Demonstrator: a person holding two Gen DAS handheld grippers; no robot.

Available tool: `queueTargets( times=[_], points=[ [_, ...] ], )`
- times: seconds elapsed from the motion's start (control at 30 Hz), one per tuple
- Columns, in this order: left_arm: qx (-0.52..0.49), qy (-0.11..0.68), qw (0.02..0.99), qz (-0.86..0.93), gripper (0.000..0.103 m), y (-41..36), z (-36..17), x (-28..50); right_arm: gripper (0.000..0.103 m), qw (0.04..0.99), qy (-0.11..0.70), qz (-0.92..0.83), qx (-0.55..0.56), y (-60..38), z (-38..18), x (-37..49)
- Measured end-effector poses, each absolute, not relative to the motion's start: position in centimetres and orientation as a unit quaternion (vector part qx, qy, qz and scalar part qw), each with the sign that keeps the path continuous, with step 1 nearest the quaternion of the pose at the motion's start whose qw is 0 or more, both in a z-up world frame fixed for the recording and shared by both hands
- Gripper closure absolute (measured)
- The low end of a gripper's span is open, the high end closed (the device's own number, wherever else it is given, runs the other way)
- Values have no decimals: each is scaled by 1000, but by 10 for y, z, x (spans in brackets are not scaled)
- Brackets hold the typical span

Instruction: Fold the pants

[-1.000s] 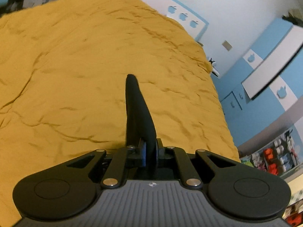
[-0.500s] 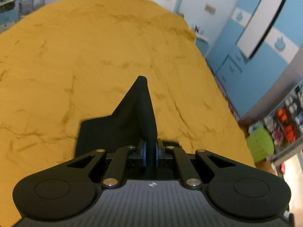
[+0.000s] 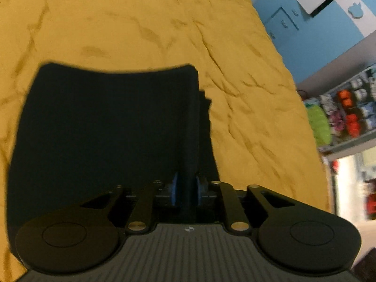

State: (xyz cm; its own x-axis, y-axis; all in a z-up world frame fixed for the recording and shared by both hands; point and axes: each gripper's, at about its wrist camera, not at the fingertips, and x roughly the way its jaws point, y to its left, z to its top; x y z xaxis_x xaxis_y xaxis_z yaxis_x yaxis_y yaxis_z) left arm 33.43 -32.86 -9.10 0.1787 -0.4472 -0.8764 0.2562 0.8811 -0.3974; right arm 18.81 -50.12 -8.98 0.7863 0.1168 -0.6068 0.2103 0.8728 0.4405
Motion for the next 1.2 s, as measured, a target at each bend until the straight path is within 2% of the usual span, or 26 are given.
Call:
queueTargets(
  times=[0.27,0.33,0.5,0.77,0.8,0.9,1.0,1.1,1.2],
  points=[
    [-99,569,771,-268,78,-285,-68,329,91,909,318,-42,267,-503,-87,187],
    [-114,554,781,-264,75,-266,-64,331,84,906,310,-36,285,-505,-88,186],
    [-110,521,813,-236,74,-222,-61,335,78,895,304,-18,326,-507,-92,194],
    [-147,505,825,-208,74,-169,-74,342,78,880,321,-15,349,-504,-111,219],
    [-152,506,824,-205,74,-166,-75,344,79,879,325,-18,349,-505,-114,223],
    [-162,504,823,-204,75,-162,-80,345,98,875,329,-14,353,-505,-116,231],
    [-160,496,829,-201,75,-157,-82,345,100,888,322,-10,329,-498,-101,234],
    [-163,490,833,-200,82,-156,-82,346,102,904,297,4,307,-494,-75,234],
    [-158,478,839,-206,86,-154,-81,345,102,916,273,4,293,-497,-49,228]
  ],
)
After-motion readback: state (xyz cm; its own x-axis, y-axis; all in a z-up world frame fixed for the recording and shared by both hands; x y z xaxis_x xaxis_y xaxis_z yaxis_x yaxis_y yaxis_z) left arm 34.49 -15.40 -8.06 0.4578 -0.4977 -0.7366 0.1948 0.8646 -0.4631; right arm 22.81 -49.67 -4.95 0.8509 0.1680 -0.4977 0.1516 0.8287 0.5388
